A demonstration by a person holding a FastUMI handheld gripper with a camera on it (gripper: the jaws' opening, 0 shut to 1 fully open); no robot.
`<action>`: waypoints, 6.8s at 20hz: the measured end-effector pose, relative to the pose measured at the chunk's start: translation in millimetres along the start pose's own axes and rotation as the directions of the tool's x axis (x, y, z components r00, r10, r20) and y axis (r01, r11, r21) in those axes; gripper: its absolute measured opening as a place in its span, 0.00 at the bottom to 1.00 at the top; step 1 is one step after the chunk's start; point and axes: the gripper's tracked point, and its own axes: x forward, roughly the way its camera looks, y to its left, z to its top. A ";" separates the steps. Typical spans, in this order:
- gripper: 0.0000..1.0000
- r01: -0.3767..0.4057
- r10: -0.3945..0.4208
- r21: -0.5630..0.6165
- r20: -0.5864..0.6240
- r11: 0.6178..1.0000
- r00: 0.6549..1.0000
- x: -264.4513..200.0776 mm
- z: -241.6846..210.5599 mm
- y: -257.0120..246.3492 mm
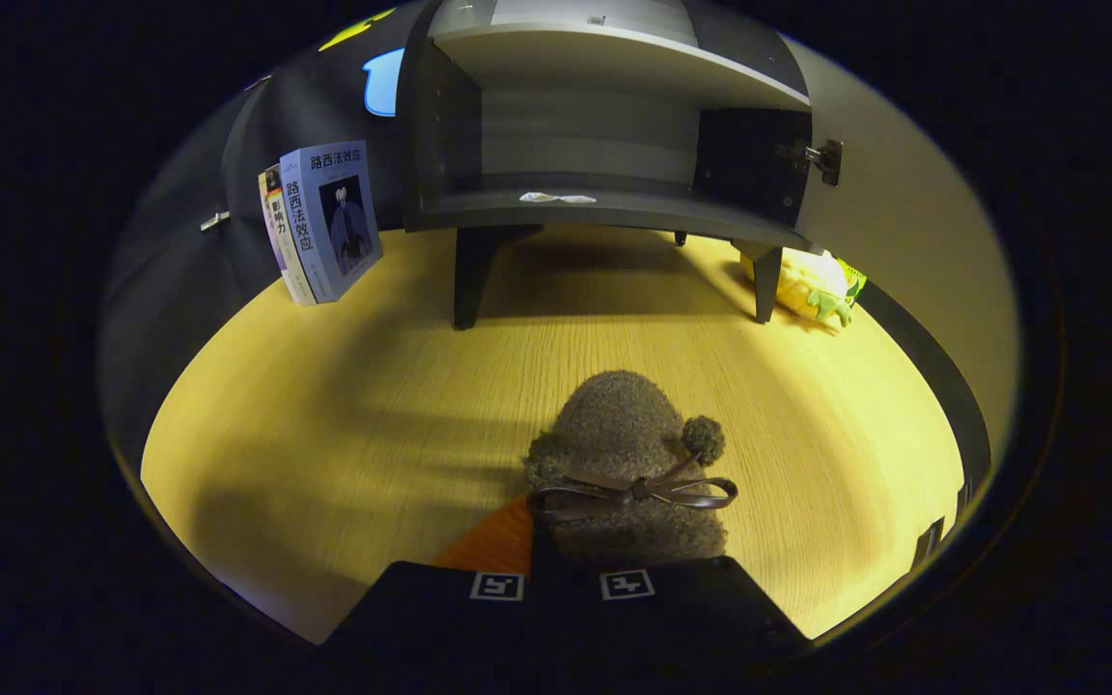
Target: Open the shoe cabinet door, grab the shoes and put them into the shoe cabinet, then close the shoe cabinet door.
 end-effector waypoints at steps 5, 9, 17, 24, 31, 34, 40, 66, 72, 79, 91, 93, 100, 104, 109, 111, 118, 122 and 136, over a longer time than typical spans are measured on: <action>0.05 -0.013 0.012 -0.019 -0.018 1.000 1.000 -5.5 1.6 -0.5; 0.05 -0.018 0.018 -0.011 0.025 1.000 1.000 -29.5 29.4 -5.6; 0.05 -0.017 0.018 -0.006 0.148 1.000 0.989 -111.2 151.5 -28.5; 0.05 -0.072 0.093 -0.103 0.218 0.992 0.971 -161.7 249.0 -51.4; 0.05 -0.147 0.167 -0.092 0.268 0.985 0.949 -155.8 343.9 -51.6; 0.05 -0.142 0.156 -0.070 0.294 0.987 0.943 -137.9 390.7 -50.6; 0.05 -0.112 0.107 0.004 0.266 0.994 0.958 -81.0 454.8 -51.0; 0.34 -0.040 0.038 0.012 0.115 0.999 0.993 50.4 484.2 -34.2; 0.77 -0.024 0.026 -0.015 0.162 1.000 0.986 11.6 476.9 -30.0; 0.94 -0.039 0.034 0.008 0.305 0.999 0.952 -84.3 474.0 -30.5; 0.98 -0.095 0.049 0.043 0.610 0.995 0.791 -328.0 421.5 -62.3; 0.98 -0.103 0.056 0.038 0.640 0.994 0.767 -367.8 402.9 -73.5; 0.98 -0.103 0.081 -0.009 0.690 0.995 0.719 -470.3 339.9 -135.9; 0.97 -0.064 0.028 0.024 0.711 0.998 0.703 -504.5 318.5 -195.0; 0.97 0.009 -0.091 0.116 0.728 0.993 0.680 -516.7 302.3 -275.0; 0.97 0.035 -0.148 0.171 0.709 0.985 0.689 -513.2 297.4 -307.6; 0.98 0.086 -0.245 0.261 0.670 0.961 0.701 -472.5 295.8 -385.8; 0.98 0.075 -0.232 0.260 0.650 0.963 0.723 -432.6 308.2 -406.8; 0.97 0.096 -0.232 0.246 0.616 0.965 0.753 -402.0 318.8 -390.9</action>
